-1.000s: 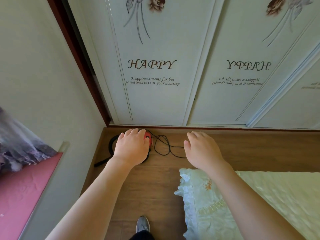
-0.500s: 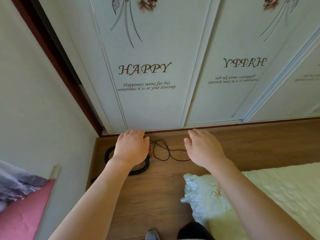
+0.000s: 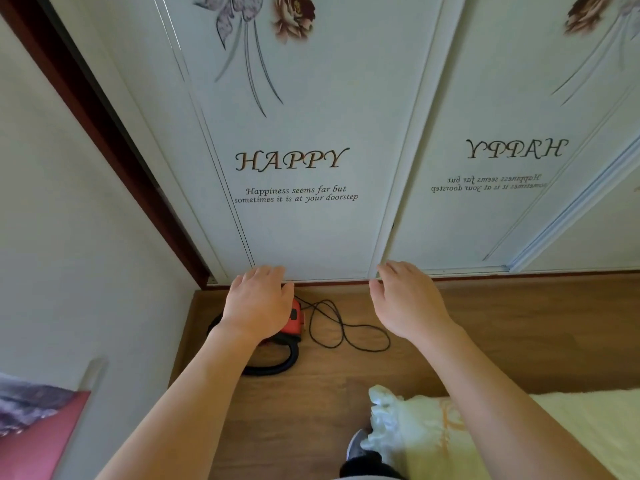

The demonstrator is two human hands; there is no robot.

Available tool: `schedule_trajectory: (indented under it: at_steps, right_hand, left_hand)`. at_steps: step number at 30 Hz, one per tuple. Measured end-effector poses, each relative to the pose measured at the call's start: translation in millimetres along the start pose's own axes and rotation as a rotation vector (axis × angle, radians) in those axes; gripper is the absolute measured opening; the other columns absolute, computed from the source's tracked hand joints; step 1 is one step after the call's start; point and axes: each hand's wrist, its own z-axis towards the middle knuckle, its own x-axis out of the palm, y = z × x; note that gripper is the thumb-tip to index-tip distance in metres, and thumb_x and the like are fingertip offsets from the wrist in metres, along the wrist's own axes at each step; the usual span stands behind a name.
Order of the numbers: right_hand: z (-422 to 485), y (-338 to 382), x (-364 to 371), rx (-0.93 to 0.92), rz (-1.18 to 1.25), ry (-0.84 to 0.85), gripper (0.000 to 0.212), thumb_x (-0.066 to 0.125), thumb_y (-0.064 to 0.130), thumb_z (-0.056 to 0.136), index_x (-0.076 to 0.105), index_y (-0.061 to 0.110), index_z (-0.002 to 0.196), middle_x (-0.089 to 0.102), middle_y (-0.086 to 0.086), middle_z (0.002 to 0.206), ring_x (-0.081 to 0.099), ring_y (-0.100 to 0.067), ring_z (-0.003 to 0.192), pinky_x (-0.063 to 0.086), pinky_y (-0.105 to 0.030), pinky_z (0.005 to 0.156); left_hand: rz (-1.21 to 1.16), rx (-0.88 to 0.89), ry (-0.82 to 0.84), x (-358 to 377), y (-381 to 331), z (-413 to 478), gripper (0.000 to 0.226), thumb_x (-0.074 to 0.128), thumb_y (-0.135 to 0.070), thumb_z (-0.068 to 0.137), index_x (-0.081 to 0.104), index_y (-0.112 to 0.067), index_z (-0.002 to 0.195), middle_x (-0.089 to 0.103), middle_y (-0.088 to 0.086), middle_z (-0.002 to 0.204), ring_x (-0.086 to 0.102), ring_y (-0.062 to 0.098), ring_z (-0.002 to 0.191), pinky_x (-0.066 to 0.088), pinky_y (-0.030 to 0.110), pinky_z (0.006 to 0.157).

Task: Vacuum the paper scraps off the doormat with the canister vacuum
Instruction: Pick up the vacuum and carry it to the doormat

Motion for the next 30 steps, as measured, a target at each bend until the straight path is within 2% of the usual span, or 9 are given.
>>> schedule_trajectory:
  at_steps: [4,9,11,14,18,21,24,27,30]
  right_hand:
    - [37.4,-25.2,-5.5,-0.039,0.003,-0.033,0.037,0.028,0.034,0.102,0.059,0.015,0.103,0.059,0.002,0.096,0.054,-0.020,0.090,0.049,-0.036,0.083]
    - [79.1,-41.5,-14.5,-0.095,-0.007,-0.015,0.034,0.025,0.032,0.100,0.054,0.014,0.097,0.056,0.000,0.094,0.055,-0.024,0.093,0.046,-0.037,0.081]
    - [95.3,-40.9,-17.4,-0.124,-0.017,0.018,0.038,0.023,0.033,0.100,0.055,0.013,0.100,0.058,-0.001,0.100,0.057,-0.026,0.100,0.047,-0.038,0.085]
    - [121.3,-34.0,-18.8,-0.183,-0.026,0.068,0.043,0.028,0.032,0.104,0.058,0.010,0.124,0.061,-0.006,0.124,0.054,-0.028,0.117,0.045,-0.042,0.100]
    - [158.2,-15.9,-19.2,-0.247,-0.047,0.095,0.044,0.028,0.032,0.106,0.056,0.009,0.131,0.058,-0.008,0.132,0.051,-0.029,0.124,0.042,-0.041,0.104]
    - [191.4,-1.5,-16.5,-0.272,-0.049,0.054,0.035,0.030,0.031,0.105,0.058,0.011,0.108,0.059,-0.002,0.109,0.055,-0.028,0.111,0.043,-0.038,0.091]
    - [225.3,13.7,-14.7,-0.296,-0.041,0.019,0.025,0.030,0.030,0.103,0.043,0.016,0.087,0.046,0.003,0.088,0.050,-0.023,0.092,0.040,-0.035,0.080]
    - [257.5,30.2,-15.0,-0.354,-0.059,0.021,0.031,0.029,0.032,0.103,0.054,0.014,0.100,0.054,0.001,0.097,0.051,-0.023,0.096,0.044,-0.036,0.086]
    - [282.3,48.1,-15.4,-0.407,-0.079,0.056,0.037,0.027,0.033,0.104,0.057,0.012,0.110,0.058,0.000,0.105,0.052,-0.023,0.102,0.045,-0.037,0.091]
  left_hand:
    - [-0.019,-0.044,-0.014,-0.4,-19.0,30.9,0.042,0.034,-0.034,0.105,0.050,-0.016,0.139,0.056,0.004,0.139,0.048,0.024,0.130,0.032,0.040,0.113]
    - [-0.056,-0.106,-0.025,-1.5,-27.2,59.2,0.047,0.034,-0.034,0.105,0.044,-0.018,0.148,0.053,0.004,0.145,0.045,0.025,0.136,0.031,0.042,0.116]
    - [-0.066,-0.131,-0.031,-3.6,-25.8,68.1,0.047,0.034,-0.034,0.105,0.043,-0.019,0.149,0.052,0.004,0.146,0.045,0.025,0.136,0.032,0.042,0.115]
    - [-0.082,-0.165,-0.041,-5.6,-19.5,85.0,0.044,0.035,-0.033,0.105,0.046,-0.018,0.145,0.054,0.004,0.142,0.047,0.024,0.132,0.034,0.041,0.112]
    - [-0.102,-0.212,-0.059,-8.0,-2.8,110.9,0.040,0.036,-0.033,0.105,0.050,-0.017,0.139,0.056,0.003,0.137,0.049,0.023,0.129,0.036,0.040,0.110]
    - [-0.139,-0.249,-0.056,-10.1,13.6,134.9,0.039,0.035,-0.031,0.105,0.051,-0.016,0.137,0.056,0.004,0.138,0.048,0.023,0.130,0.036,0.039,0.109]
    - [-0.177,-0.277,-0.062,-13.1,31.1,158.8,0.041,0.034,-0.030,0.105,0.048,-0.016,0.141,0.054,0.004,0.142,0.046,0.023,0.133,0.036,0.040,0.110]
    - [-0.199,-0.302,-0.048,-15.9,48.5,181.0,0.042,0.033,-0.029,0.105,0.048,-0.016,0.141,0.054,0.004,0.140,0.047,0.024,0.133,0.037,0.043,0.110]
    - [-0.211,-0.339,-0.056,-20.8,64.0,194.9,0.033,0.033,-0.028,0.104,0.054,-0.017,0.127,0.059,0.002,0.121,0.054,0.025,0.121,0.043,0.045,0.106]
